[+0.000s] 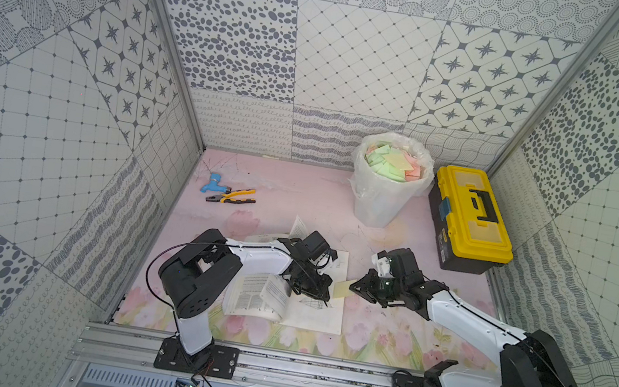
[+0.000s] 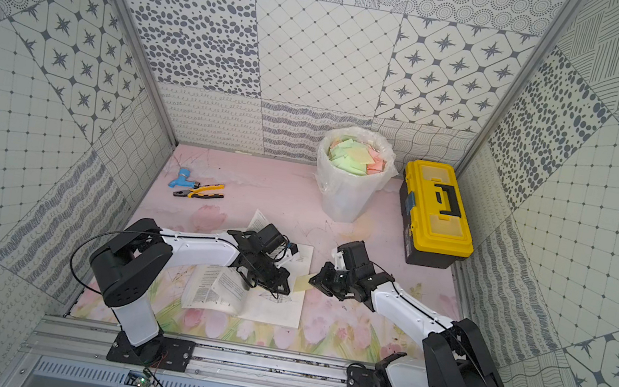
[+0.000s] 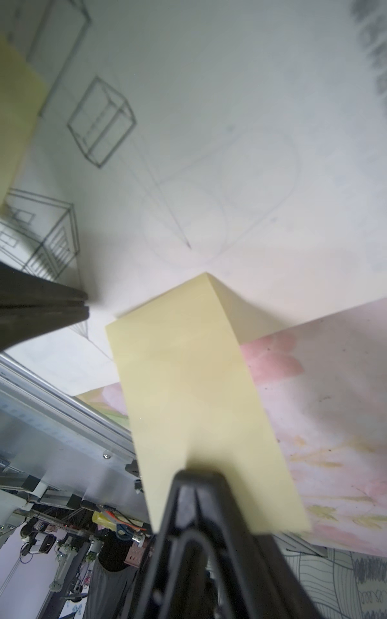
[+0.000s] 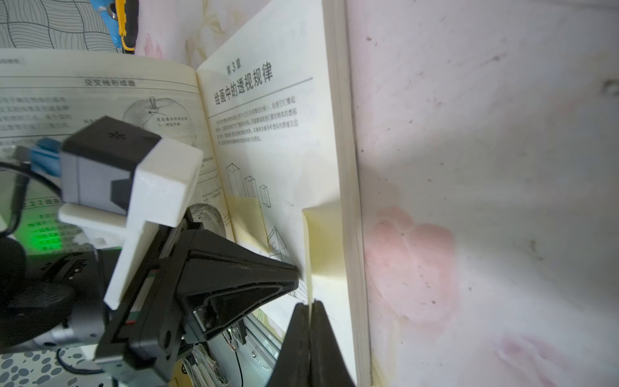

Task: Peel off the used sticky note
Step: Tear off the note from the book, then place the note in the trash bin.

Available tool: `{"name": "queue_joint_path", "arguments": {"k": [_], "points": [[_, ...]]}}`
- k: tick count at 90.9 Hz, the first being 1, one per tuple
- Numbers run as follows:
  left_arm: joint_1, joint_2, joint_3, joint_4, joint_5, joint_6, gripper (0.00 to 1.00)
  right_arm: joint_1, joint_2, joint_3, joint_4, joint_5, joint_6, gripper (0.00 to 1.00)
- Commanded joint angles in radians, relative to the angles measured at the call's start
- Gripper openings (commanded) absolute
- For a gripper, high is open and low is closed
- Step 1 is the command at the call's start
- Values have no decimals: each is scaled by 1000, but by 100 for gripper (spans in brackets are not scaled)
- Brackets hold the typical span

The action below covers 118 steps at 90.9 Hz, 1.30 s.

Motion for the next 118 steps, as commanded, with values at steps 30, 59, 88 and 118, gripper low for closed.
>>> {"name": "queue_joint_path", "arguments": {"k": [30,59,88,118], "points": [[36,-159,-70,6,-156,-33,0,-81,-145,130,-17,-10,-5,6],[88,-219,-134,-8,-221,-82,0,-190,-147,414,-117,-26,-84,6],[96,-304,-202,-34,-277,-105,0,-312,33,761,-175,-16,-158,7],[95,-388,-246,-82,-323,-126,0,-408,431,1169,-273,17,-223,10]]}}
